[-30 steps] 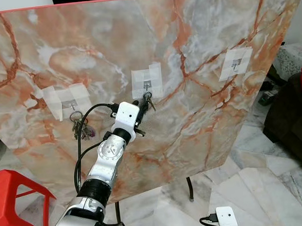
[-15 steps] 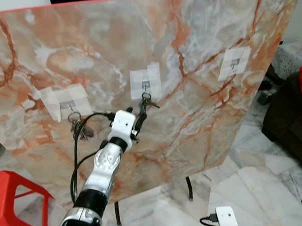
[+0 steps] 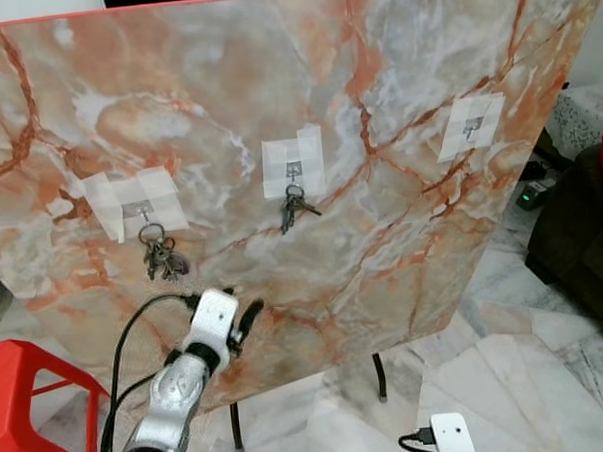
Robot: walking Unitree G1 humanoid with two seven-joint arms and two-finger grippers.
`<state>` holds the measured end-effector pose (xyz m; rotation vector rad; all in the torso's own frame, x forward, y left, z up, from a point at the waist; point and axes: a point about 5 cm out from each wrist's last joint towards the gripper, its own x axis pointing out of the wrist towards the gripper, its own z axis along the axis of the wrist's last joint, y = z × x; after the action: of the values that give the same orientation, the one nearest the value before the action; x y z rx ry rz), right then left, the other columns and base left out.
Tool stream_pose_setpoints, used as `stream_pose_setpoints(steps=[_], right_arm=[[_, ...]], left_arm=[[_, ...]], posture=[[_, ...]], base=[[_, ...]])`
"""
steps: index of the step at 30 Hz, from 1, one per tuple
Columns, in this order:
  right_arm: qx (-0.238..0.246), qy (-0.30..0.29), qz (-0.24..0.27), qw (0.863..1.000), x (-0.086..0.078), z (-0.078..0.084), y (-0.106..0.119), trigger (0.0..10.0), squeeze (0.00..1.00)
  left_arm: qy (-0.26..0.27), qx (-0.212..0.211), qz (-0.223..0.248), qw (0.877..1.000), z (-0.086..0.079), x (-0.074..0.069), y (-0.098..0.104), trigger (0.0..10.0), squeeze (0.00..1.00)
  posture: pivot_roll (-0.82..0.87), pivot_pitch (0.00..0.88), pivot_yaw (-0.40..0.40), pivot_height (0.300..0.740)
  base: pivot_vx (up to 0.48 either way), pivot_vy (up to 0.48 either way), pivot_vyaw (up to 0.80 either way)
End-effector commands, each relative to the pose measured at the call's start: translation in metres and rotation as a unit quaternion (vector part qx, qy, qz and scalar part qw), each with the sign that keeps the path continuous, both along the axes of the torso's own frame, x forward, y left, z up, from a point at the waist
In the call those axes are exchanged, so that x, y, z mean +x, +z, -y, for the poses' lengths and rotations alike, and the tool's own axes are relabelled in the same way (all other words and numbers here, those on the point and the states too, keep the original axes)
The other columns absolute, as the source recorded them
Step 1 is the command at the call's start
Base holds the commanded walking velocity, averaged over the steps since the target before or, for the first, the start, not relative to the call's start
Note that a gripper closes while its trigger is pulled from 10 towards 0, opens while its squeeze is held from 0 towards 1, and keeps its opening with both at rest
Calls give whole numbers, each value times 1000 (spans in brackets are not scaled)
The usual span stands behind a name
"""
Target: Hang keys on a hook
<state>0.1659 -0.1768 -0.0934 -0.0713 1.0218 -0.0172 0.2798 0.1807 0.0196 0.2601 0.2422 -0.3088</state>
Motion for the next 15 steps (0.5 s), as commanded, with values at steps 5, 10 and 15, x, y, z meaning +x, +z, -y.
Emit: stream_pose_setpoints(steps=[5, 10, 15], right_arm=[[6, -11, -6, 1000, -3, -2, -2, 10000, 0], [8, -19, -9, 1000, -4, -2, -2, 10000, 0], [9, -27, -11, 1000, -4, -2, -2, 10000, 0]], left_arm=[[90, 21, -133, 987, -28, -32, -46, 10000, 0], [193, -16, -192, 962, -48, -50, -61, 10000, 0], [258, -56, -218, 940, -60, -51, -63, 10000, 0]], posture=[[16, 0, -22, 740], [12, 0, -20, 740], [34, 0, -34, 740]], base=[[0, 0, 0], [0, 0, 0], [0, 0, 0]])
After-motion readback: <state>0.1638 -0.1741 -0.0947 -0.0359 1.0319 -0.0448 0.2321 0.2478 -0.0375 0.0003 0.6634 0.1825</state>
